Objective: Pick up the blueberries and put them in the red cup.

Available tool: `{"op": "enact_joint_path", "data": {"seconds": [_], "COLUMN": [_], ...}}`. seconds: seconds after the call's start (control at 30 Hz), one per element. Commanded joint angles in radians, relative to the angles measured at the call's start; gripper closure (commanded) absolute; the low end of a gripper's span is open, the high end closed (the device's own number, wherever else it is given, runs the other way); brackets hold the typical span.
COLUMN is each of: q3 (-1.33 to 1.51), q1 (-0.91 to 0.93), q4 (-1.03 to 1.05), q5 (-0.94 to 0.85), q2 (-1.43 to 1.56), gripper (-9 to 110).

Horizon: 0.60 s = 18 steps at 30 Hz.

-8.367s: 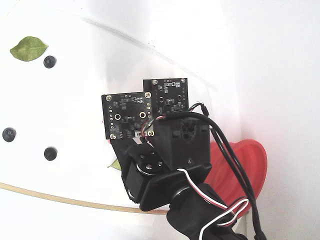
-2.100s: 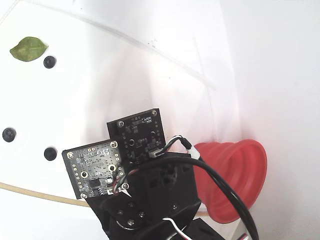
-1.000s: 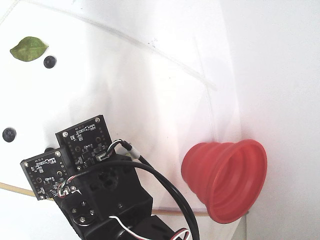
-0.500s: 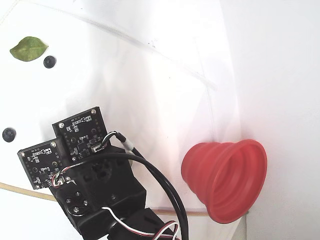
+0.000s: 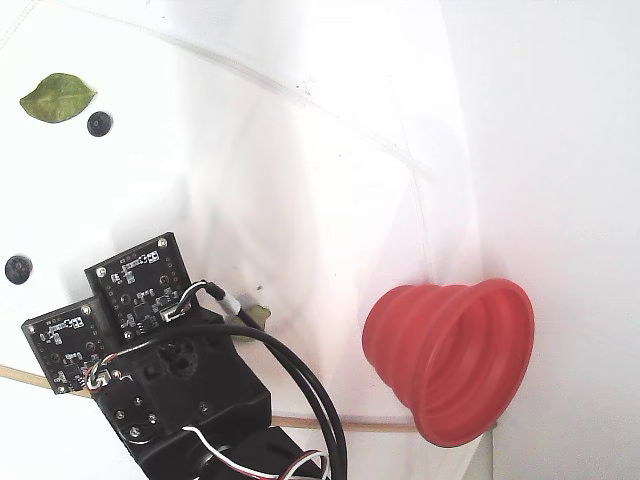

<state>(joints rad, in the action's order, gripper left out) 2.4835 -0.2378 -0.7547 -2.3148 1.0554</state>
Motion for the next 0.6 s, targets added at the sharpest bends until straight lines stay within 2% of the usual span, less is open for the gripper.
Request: {"op": "enact_joint_path", "data": {"seconds": [0.0,0.57], "q3": [-0.002,-0.04], "q1": [-0.02,-0.015], "q4": [-0.034,-0.058], "q5": [-0.008,-0.006], "q2": [0.002,-0.055], "gripper": [82,82]}}
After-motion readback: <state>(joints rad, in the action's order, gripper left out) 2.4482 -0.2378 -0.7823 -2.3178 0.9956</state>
